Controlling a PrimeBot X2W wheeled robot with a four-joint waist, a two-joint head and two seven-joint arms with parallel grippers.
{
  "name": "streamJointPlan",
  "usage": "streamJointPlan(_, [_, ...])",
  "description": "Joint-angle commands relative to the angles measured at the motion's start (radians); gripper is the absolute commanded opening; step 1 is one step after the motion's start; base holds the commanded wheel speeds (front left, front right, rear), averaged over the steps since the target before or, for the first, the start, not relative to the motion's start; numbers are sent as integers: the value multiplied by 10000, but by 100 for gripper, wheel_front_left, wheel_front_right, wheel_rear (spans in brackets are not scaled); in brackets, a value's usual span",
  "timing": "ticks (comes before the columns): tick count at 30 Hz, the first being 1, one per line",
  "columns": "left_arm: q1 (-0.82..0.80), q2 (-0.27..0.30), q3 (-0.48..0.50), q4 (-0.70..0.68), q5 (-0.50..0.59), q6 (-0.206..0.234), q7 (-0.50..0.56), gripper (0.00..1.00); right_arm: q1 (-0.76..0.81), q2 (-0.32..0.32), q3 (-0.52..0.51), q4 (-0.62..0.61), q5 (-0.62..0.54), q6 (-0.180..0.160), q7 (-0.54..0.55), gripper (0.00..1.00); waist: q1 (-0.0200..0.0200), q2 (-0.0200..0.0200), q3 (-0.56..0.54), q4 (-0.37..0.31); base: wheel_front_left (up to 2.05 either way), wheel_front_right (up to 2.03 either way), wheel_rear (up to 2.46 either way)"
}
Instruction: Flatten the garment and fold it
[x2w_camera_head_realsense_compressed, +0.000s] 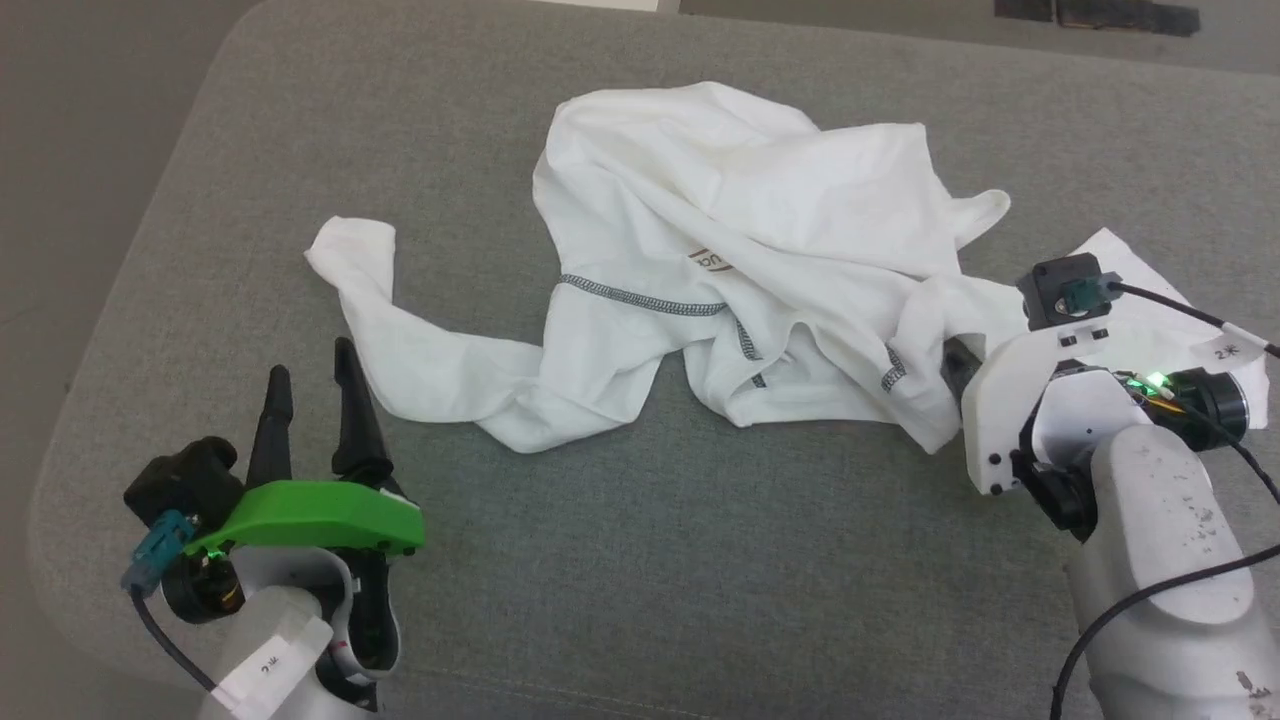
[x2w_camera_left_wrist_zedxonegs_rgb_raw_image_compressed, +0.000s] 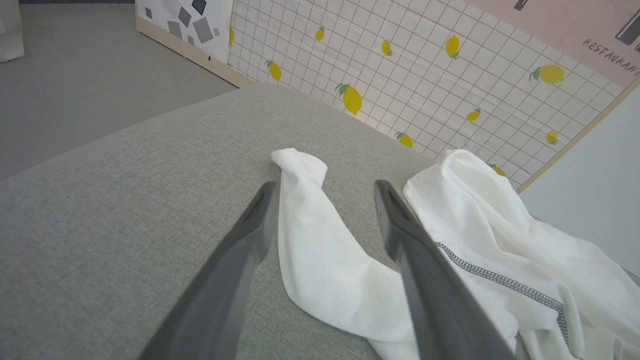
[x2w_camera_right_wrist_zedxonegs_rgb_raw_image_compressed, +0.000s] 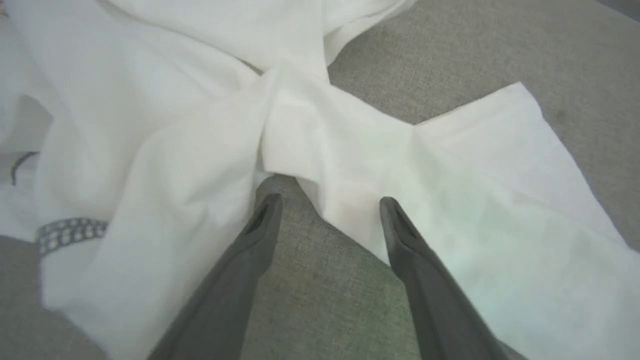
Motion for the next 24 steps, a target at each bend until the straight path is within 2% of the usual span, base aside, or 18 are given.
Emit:
streamJointPlan(1, [-46,-59,-29,-15,179,-108,-35,100,-194,17,-44,256,-168,-15,-178,100,0,0,151,128,0,0,0])
streamJointPlan(4, [-133,-83,-55,57,175,-203,-35,100,-360,68,-99,764,-251,-15,-369,100,0,0,230,140,0,0,0])
streamJointPlan(5, [-174,-90,-55,94,184,-230,-35,100,-418,84,-162,917,-248,-15,-427,81,0,0,245,131,0,0,0])
streamJointPlan(6, [-199,-95,-52,129,183,-259,-35,100,-456,94,-175,1019,-230,-15,-473,34,0,0,244,108,0,0,0])
streamJointPlan(7, [-216,-99,-40,163,186,-279,-35,100,-486,102,-155,1104,-198,-15,-524,0,0,0,229,73,0,0,0])
streamJointPlan(12, [-244,-145,-41,365,201,-390,-35,100,-343,-257,227,1151,510,-15,-622,0,0,0,15,-154,0,0,0])
streamJointPlan(17, [-155,-122,35,451,218,-415,-35,100,295,-1603,253,383,1343,-15,34,0,0,0,-271,-458,0,0,0])
streamJointPlan(21, [-127,-105,-11,532,212,-443,-20,100,882,-2671,-822,-371,1458,-15,574,0,0,0,-428,-612,0,0,0])
streamJointPlan(24, [-141,-95,-81,547,214,-458,37,100,1116,-2870,-1856,-624,1192,-15,727,0,0,0,-458,-658,0,0,0])
